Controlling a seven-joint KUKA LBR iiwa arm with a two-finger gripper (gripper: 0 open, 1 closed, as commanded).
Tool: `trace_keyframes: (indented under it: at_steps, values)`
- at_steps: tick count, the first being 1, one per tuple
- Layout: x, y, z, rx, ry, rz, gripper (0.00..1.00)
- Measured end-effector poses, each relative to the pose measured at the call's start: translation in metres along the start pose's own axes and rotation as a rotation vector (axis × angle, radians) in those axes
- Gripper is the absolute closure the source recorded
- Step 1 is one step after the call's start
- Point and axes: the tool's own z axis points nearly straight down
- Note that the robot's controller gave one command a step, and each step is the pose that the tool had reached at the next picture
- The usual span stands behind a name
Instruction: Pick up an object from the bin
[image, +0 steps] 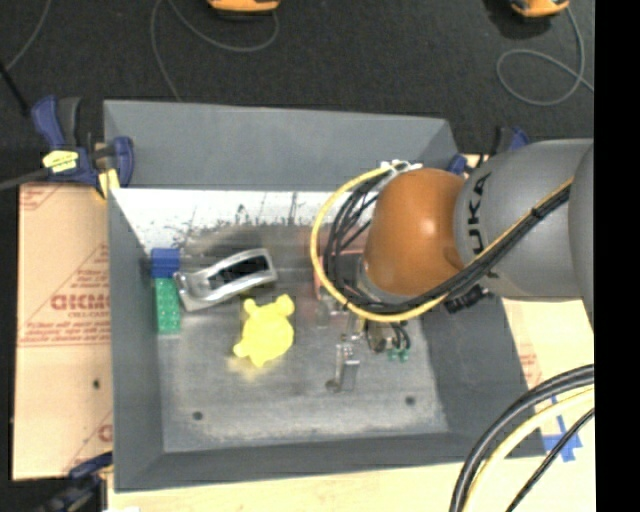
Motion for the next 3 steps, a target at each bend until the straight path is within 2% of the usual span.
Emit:
trace_keyframes:
  at_steps: [1,2,3]
  values:
    - [-0.002,0.0,-0.004,0.0,-0.008,0.001,0.0]
    - [-0.036,0.038,0.045,0.001,-0.015,-0.158,0.0]
    - [-0.041,0.051,0.058,0.001,-0.004,-0.249,0.0]
